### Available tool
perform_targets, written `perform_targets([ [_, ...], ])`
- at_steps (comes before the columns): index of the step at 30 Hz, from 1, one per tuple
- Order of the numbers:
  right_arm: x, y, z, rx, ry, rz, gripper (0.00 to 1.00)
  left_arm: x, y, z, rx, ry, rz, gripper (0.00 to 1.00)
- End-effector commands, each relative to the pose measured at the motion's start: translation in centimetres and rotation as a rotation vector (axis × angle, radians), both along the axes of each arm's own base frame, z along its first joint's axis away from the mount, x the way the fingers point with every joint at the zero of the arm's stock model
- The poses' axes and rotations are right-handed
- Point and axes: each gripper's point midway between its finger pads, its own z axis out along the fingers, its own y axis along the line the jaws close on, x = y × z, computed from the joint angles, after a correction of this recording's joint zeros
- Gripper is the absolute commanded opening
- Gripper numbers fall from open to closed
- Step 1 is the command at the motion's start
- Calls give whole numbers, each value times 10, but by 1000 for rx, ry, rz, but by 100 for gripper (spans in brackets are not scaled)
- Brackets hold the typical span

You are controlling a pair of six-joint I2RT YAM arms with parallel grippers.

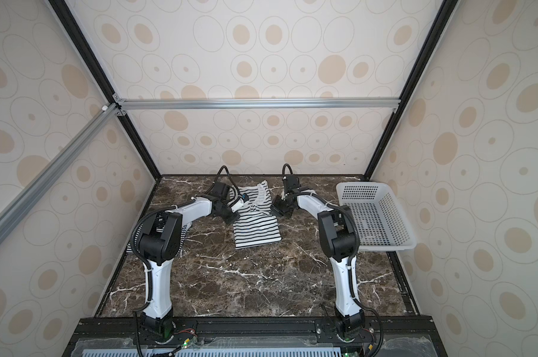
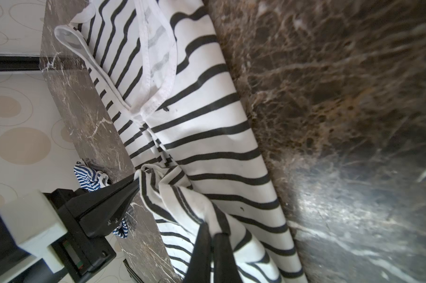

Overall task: Fold and stack tank tops
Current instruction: Fold the tank top at the top-center of the table.

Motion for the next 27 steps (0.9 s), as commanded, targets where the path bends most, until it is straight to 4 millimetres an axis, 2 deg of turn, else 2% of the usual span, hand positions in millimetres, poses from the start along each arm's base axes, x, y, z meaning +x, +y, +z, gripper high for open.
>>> perform_targets([
  [1,2,-2,15,2,-21,9,0,-5,0,28,-25,-24,-21,1],
  [7,3,-1,22,8,-40,9,0,-13,-1,67,-63,-80,-27,0],
  [10,6,1,23,12,-48,8,0,-14,2,75,-57,-102,-27,0],
  [15,14,3,18,20,-48,-5,0,-9,7,71,-37,-109,-19,0],
  [27,32,7,5,23,-34,-10,0,13,19,45,-20,-97,43,0],
])
